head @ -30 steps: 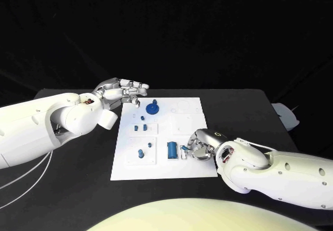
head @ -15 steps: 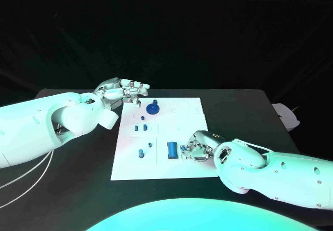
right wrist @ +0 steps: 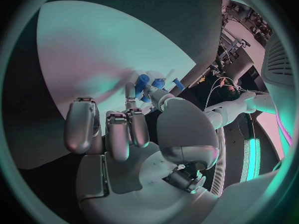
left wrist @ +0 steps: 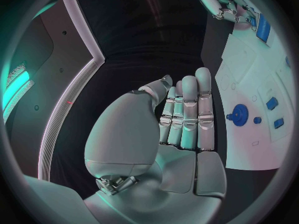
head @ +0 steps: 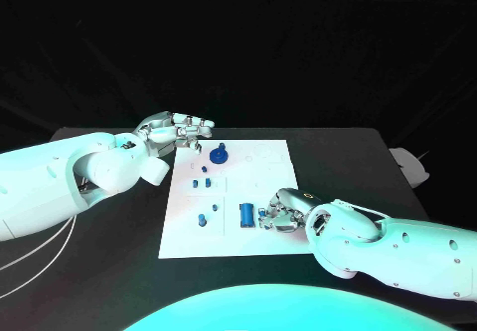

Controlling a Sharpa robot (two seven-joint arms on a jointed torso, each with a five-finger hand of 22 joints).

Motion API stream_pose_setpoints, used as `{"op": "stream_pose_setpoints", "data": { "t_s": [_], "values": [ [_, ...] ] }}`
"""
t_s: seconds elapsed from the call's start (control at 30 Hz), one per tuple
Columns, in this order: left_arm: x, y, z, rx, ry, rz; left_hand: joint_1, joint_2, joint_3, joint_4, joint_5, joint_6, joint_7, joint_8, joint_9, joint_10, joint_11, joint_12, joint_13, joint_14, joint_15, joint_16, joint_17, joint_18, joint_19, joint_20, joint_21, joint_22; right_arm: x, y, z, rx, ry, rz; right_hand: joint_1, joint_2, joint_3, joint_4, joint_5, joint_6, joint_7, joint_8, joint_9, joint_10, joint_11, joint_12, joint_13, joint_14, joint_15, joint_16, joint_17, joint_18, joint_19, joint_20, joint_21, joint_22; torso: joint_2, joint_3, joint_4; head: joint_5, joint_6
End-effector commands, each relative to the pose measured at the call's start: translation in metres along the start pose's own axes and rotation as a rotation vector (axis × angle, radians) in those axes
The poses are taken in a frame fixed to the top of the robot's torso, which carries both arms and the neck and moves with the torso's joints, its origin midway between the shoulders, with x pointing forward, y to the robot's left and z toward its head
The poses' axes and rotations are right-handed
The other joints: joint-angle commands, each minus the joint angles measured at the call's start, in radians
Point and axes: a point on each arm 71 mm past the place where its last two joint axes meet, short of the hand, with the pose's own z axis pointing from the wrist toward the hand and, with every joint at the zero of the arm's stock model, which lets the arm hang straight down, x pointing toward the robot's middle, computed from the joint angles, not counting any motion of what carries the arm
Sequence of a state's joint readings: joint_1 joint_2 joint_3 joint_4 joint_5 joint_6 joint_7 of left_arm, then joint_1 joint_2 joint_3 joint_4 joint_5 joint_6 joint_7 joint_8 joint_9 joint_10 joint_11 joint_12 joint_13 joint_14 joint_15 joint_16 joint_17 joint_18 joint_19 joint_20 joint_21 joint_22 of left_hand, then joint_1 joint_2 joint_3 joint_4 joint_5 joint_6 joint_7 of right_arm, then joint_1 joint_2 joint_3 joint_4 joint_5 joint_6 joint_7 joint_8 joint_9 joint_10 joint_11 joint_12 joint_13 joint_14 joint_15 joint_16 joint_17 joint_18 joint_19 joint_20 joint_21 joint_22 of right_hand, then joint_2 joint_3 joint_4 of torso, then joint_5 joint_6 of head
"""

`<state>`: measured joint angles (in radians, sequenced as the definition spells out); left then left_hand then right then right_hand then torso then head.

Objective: Assemble the parts on the task board

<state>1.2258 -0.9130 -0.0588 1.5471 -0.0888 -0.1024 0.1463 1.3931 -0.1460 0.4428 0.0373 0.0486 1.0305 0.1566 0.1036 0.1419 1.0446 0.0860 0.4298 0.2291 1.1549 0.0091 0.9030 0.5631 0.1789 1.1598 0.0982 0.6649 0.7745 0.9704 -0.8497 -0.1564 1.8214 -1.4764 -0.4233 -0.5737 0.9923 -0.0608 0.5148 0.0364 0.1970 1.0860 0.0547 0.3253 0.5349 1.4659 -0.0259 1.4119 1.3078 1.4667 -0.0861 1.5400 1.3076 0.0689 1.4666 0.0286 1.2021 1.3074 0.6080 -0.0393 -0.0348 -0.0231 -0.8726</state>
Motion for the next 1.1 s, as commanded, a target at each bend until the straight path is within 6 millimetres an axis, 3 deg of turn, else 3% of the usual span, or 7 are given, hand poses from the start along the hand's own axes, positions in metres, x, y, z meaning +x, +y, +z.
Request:
{"op": "stream_pose_setpoints", "data": {
  "t_s": [0.03, 0.37, 0.57, 0.87, 1.1],
  "values": [
    [0.002, -0.001, 0.000, 0.005, 0.022, 0.000, 0.003, 0.004, -0.005, -0.002, -0.001, -0.005, 0.001, -0.005, -0.001, -0.007, 0.000, 0.003, 0.001, 0.007, 0.001, -0.004, -0.001, 0.004, 0.006, -0.002, -0.005, -0.001, 0.001, 0.000, 0.000, -0.002, 0.003, -0.010, -0.013, -0.001, 0.000, 0.011, -0.007, 0.019, -0.018, 0.007, 0.000, 0.022, -0.007, 0.006, 0.147, 0.094, -0.004, 0.005, 0.214, -0.004, 0.010, -0.006, -0.004, 0.177, 0.000, -0.0003, 0.0006, 0.000, 0.000],
    [0.002, -0.001, 0.000, 0.004, 0.021, 0.000, 0.011, 0.008, -0.001, -0.005, -0.001, -0.004, 0.001, -0.005, -0.001, -0.008, -0.001, 0.005, 0.000, 0.008, 0.000, -0.005, -0.003, 0.005, 0.006, -0.002, -0.005, -0.001, 0.000, -0.001, 0.001, 0.000, -0.002, -0.024, -0.058, -0.012, -0.010, 0.050, -0.028, 0.017, -0.017, 0.014, 0.004, 0.020, -0.006, 0.004, 0.147, 0.093, -0.004, 0.003, 0.211, -0.003, 0.008, -0.006, -0.011, 0.176, 0.000, -0.0009, -0.0001, 0.001, 0.000],
    [0.002, -0.001, 0.000, 0.004, 0.020, 0.000, 0.011, 0.008, -0.001, -0.005, -0.001, -0.004, 0.001, -0.005, -0.001, -0.008, -0.001, 0.005, 0.000, 0.008, 0.000, -0.005, -0.003, 0.005, 0.006, -0.002, -0.005, -0.001, 0.000, -0.001, 0.001, -0.004, -0.008, -0.022, -0.097, -0.029, -0.028, 0.087, -0.089, 0.017, -0.016, 0.019, 0.005, 0.020, -0.004, 0.003, 0.147, 0.093, -0.003, 0.003, 0.211, -0.003, 0.008, -0.005, -0.014, 0.175, 0.000, -0.0003, -0.0002, 0.001, 0.000],
    [0.001, 0.000, 0.000, 0.002, 0.020, 0.000, 0.011, 0.008, -0.001, -0.005, -0.001, -0.004, 0.001, -0.005, -0.001, -0.008, -0.001, 0.005, 0.000, 0.008, 0.000, -0.005, -0.003, 0.005, 0.006, -0.002, -0.005, -0.001, -0.005, -0.002, -0.005, -0.026, -0.043, -0.021, -0.095, -0.030, -0.028, 0.087, -0.091, 0.017, -0.017, 0.020, 0.006, 0.022, -0.005, 0.007, 0.150, 0.093, -0.003, 0.004, 0.214, -0.004, 0.009, -0.005, -0.008, 0.177, 0.000, 0.0006, -0.0005, 0.003, 0.000],
    [0.000, 0.000, -0.001, 0.001, 0.018, 0.001, 0.012, 0.009, 0.000, -0.005, -0.001, -0.004, 0.001, -0.005, -0.001, -0.008, -0.001, 0.005, 0.000, 0.008, 0.000, -0.006, -0.003, 0.005, 0.006, -0.003, -0.005, -0.001, -0.006, -0.005, -0.016, -0.043, -0.028, -0.023, -0.074, -0.044, -0.026, 0.073, -0.095, 0.018, -0.020, 0.025, 0.008, 0.024, -0.007, 0.010, 0.152, 0.094, -0.005, 0.006, 0.217, -0.005, 0.012, -0.007, 0.000, 0.178, 0.000, 0.0001, -0.0016, 0.004, 0.000]
  ]
}}
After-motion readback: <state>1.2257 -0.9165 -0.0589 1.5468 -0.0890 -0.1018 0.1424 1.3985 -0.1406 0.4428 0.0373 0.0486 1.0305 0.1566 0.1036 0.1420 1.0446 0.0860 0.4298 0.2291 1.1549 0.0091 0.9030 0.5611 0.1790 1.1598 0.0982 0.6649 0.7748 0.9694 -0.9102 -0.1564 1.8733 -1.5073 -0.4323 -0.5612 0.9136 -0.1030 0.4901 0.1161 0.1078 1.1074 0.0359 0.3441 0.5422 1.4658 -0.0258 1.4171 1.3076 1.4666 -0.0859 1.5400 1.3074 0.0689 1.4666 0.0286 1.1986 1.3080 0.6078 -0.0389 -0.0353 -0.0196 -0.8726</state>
